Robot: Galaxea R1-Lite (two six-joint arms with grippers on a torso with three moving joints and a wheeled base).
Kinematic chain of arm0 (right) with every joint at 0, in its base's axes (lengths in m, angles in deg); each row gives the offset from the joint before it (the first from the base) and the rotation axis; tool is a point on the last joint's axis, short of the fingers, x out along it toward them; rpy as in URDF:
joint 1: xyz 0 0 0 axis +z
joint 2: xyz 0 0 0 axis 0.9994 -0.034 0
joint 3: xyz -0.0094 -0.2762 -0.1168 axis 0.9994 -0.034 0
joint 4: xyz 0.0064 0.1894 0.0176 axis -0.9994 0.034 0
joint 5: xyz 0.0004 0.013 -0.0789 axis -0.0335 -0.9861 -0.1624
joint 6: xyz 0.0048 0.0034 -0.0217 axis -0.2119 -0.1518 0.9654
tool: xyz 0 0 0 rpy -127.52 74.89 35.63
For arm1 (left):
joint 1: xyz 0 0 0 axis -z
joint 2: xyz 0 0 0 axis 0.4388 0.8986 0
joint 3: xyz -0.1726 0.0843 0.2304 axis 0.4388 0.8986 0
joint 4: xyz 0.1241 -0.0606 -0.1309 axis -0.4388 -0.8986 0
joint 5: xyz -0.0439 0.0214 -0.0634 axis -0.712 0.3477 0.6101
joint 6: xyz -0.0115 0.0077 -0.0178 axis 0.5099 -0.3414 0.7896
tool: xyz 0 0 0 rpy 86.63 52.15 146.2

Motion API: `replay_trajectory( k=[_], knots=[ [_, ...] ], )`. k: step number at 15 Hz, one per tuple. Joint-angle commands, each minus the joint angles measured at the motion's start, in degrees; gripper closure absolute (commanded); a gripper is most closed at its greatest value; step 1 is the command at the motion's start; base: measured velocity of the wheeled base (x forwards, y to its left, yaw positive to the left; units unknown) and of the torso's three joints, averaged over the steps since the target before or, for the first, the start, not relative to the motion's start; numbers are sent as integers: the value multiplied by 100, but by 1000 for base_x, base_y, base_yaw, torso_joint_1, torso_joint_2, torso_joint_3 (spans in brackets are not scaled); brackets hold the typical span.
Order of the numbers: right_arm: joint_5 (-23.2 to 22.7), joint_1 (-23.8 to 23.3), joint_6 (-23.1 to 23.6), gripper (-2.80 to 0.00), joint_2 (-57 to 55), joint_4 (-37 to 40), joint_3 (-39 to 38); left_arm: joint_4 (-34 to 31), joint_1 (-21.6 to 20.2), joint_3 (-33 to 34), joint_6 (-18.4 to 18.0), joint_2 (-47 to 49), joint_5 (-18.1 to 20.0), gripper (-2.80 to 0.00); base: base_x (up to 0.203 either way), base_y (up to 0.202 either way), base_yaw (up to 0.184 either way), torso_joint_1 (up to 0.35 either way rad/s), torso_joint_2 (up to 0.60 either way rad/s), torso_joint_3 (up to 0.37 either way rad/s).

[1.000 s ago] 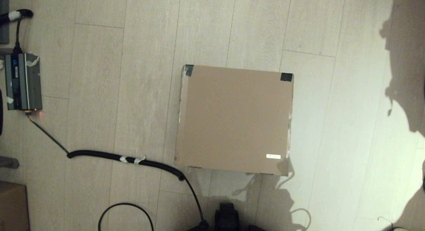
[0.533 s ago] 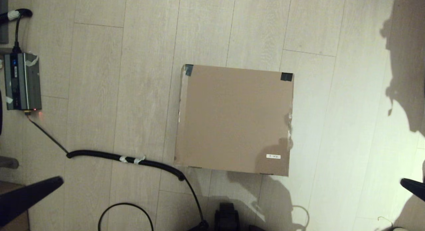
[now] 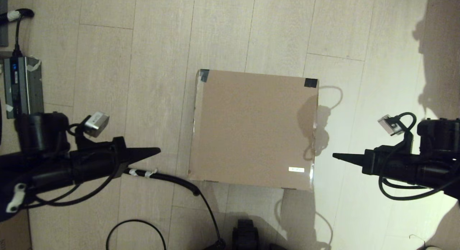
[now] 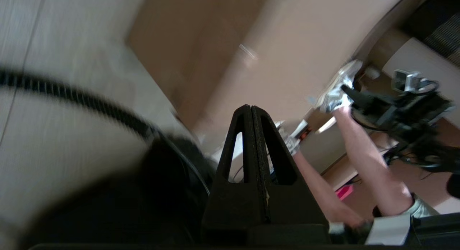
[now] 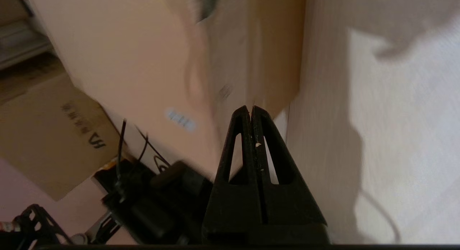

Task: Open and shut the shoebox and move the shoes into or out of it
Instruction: Open the shoe box

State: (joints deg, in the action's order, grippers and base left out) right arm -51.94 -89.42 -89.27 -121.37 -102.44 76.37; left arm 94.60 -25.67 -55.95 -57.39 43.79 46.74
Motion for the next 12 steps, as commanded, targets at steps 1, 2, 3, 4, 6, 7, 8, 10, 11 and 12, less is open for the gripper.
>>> replay_trajectory(
  k=[1, 2, 3, 4, 6, 7, 8, 10, 11, 12],
  knots=[
    [-360, -60, -73, 0, -1150, -941, 73, 1143, -6, -105, 83, 1312, 202, 0, 0, 0, 0, 0, 0, 0],
    [-628, -85, -175, 0, -1323, -1235, 110, 1320, -8, -240, 113, 1463, 451, 0, 0, 0, 0, 0, 0, 0],
    [-802, -97, -236, 0, -1482, -1501, 134, 1366, -7, -417, 124, 1605, 539, 0, 0, 0, 0, 0, 0, 0],
    [-838, -99, -260, 0, -1606, -1660, 147, 1375, -8, -569, 133, 1730, 550, 0, 0, 0, 0, 0, 0, 0],
    [-849, -101, -368, 0, -1860, -2067, 147, 1397, -2, -927, 137, 2003, 548, 0, 0, 0, 0, 0, 0, 0],
    [-850, -94, -398, 0, -1930, -2213, 115, 1416, -1, -1064, 137, 2154, 548, 0, 0, 0, 0, 0, 0, 0],
    [-850, -92, -403, 0, -1960, -2284, 79, 1428, 0, -1181, 137, 2244, 548, 0, 0, 0, 0, 0, 0, 0],
    [-849, -92, -403, 0, -2025, -2300, 70, 1432, 25, -1356, 143, 2403, 556, 0, 0, 0, 0, 0, 0, 0],
    [-855, -69, -403, 0, -2045, -2309, 57, 1432, 65, -1427, 160, 2482, 555, 0, 0, 0, 0, 0, 0, 0],
    [-874, -28, -403, 0, -2047, -2309, 8, 1439, 119, -1502, 219, 2538, 554, 0, 0, 0, 0, 0, 0, 0]
  ],
)
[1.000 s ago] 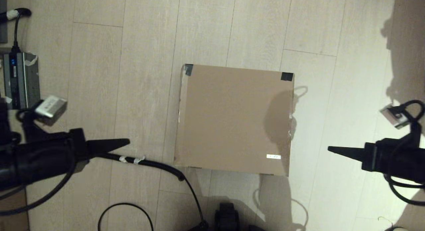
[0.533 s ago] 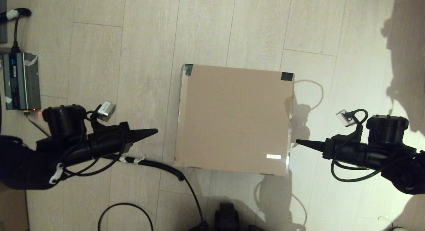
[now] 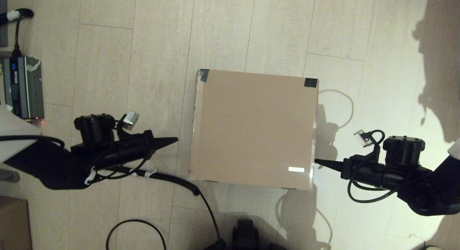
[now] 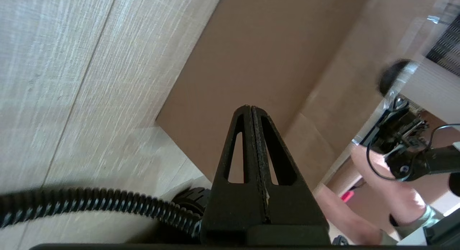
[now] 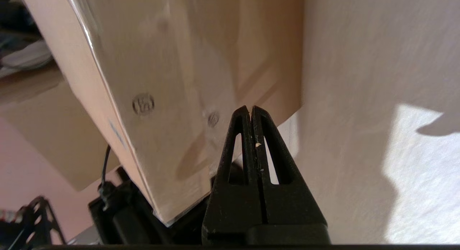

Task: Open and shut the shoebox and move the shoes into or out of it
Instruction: Open the shoe box

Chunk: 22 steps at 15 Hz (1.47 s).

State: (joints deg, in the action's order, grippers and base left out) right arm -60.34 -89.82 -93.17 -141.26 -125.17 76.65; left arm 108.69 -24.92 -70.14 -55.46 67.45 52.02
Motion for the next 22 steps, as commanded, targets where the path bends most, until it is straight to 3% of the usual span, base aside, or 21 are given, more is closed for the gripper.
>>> replay_trajectory(
  k=[1, 8, 19, 22],
  knots=[
    [-29, 88, -6, 0, -79, -37, -48, 32, 54, -180, 86, 256, 22, 0, 0, 0, 0, 0, 0, 0],
    [-1, 517, -303, 0, -461, -757, -151, 34, 182, -550, 107, 547, 20, 0, 0, 0, 0, 0, 0, 0],
    [-36, 414, -529, 0, -19, -793, -449, 32, 383, -506, 120, 479, 11, 0, 0, 0, 0, 0, 0, 0],
    [-45, 414, -644, 0, 266, -786, -486, 39, 494, -418, 349, 246, 11, 0, 0, 0, 0, 0, 0, 0]
  ],
)
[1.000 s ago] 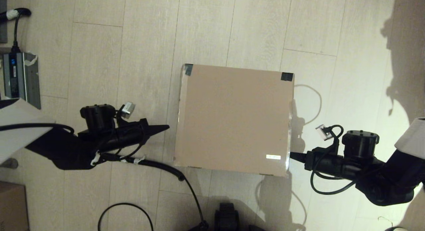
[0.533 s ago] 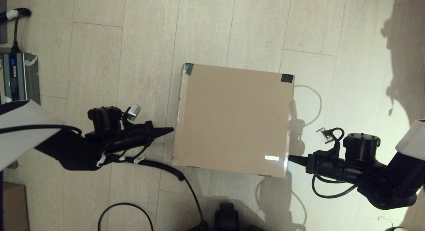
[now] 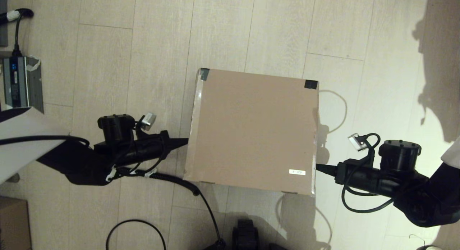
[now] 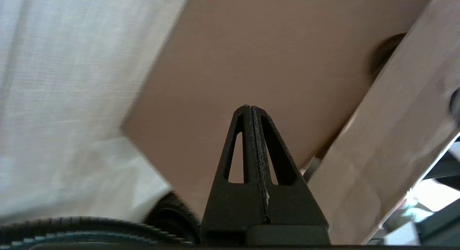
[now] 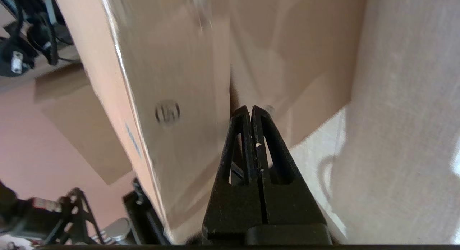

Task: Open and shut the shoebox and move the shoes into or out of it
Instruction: Open the shoe box

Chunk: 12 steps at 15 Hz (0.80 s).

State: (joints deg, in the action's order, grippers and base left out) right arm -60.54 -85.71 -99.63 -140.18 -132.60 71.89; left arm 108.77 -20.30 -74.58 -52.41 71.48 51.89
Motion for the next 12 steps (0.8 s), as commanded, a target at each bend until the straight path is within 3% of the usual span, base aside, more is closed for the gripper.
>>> replay_trajectory(
  k=[1, 7, 10, 12],
  knots=[
    [-31, 3, -89, 0, 286, -41, -15, 32, 65, 45, 138, -282, 24, 0, 0, 0, 0, 0, 0, 0],
    [-34, 3, -549, 0, 1046, 48, 13, 23, 157, 222, 507, -1031, 17, 0, 0, 0, 0, 0, 0, 0],
    [-34, 10, -579, 0, 1594, 628, 176, 23, 159, 495, 625, -1562, 14, 0, 0, 0, 0, 0, 0, 0],
    [-34, 12, -585, 0, 1939, 924, 279, 23, 192, 562, 1159, -1984, 14, 0, 0, 0, 0, 0, 0, 0]
  ],
)
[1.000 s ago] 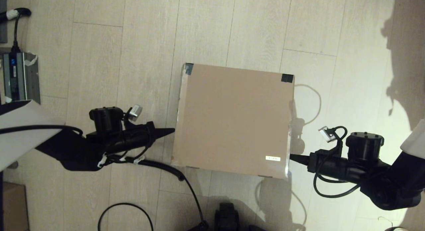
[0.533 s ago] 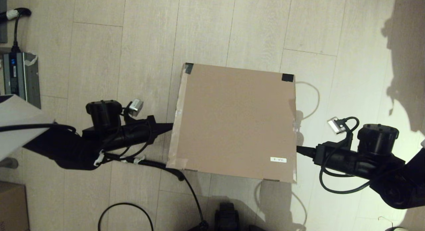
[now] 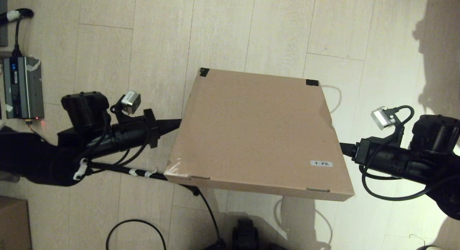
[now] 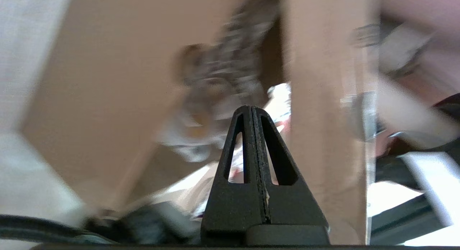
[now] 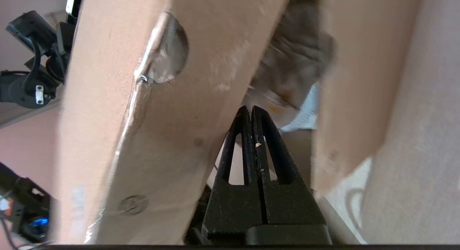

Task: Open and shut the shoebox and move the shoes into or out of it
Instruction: Open the shoe box

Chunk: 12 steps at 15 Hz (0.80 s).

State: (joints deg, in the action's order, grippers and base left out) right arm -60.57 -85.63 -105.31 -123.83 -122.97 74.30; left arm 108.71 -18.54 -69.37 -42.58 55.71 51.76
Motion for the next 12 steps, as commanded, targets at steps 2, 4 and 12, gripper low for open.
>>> replay_trajectory(
  k=[2, 4, 12],
  knots=[
    [-30, 3, -20, 0, 721, 449, 180, 34, 66, 25, 740, -820, 23, 0, 0, 0, 0, 0, 0, 0],
    [-30, 5, -21, 0, 1083, 937, 421, 41, 151, -80, 1390, -1186, 23, 0, 0, 0, 0, 0, 0, 0],
    [24, 5, -730, 0, 947, 1370, 1673, 125, 703, -1301, 2250, -1171, -173, 0, 0, 0, 0, 0, 0, 0]
  ],
)
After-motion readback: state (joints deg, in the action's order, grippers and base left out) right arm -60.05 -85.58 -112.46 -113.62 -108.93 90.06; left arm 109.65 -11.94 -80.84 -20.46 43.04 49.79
